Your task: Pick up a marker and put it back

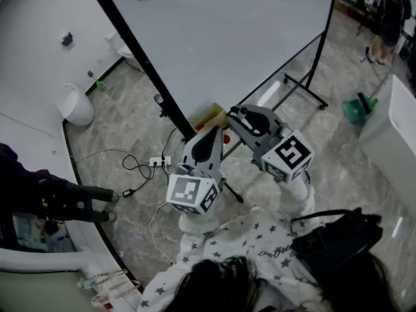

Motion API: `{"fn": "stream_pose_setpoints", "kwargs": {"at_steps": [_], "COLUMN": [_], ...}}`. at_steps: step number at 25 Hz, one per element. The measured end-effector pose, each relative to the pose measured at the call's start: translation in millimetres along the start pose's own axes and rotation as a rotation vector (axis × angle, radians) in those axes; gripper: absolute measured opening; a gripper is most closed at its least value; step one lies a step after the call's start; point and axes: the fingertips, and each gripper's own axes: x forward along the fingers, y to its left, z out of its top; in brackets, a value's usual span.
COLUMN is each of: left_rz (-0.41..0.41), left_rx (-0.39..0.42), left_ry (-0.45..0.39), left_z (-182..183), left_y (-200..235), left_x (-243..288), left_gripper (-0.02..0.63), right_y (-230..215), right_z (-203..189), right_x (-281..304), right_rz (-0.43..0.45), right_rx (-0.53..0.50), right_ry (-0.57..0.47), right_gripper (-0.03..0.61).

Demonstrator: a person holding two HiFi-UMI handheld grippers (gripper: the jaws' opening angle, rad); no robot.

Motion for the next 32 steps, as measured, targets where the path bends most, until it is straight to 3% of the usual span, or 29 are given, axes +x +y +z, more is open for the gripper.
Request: {"fn": "stream_pose_setpoints", "kwargs": {"at_steps": [13,16,21,32], "left_rz": [-0.012,-0.026,-0.028,-0.015], "left_rx": [-0.031,-0.006,0.02,-0.03], "left_ry": [0.043,0.053,-0.003,-0.008], "left_z": [-25,-23,-2,-20], "left_y": [2,0,-5,3], "left_x": [5,4,7,9], "left_gripper": [0.002,0.002,0.002,0.002], "right_y": [-5,-3,-5,-10], "right_z": [-5,-3,-3,-4], "right_x": [1,1,2,5], "right_rz": [0.015,0.022,0.025,0.024], "right_rx": [0.039,0.037,0.027,0.031], "right_ry": [-0.007,-0.009,-0.019,-0.018], "right_gripper": [0.072,0.072,0.072,0.072]}}
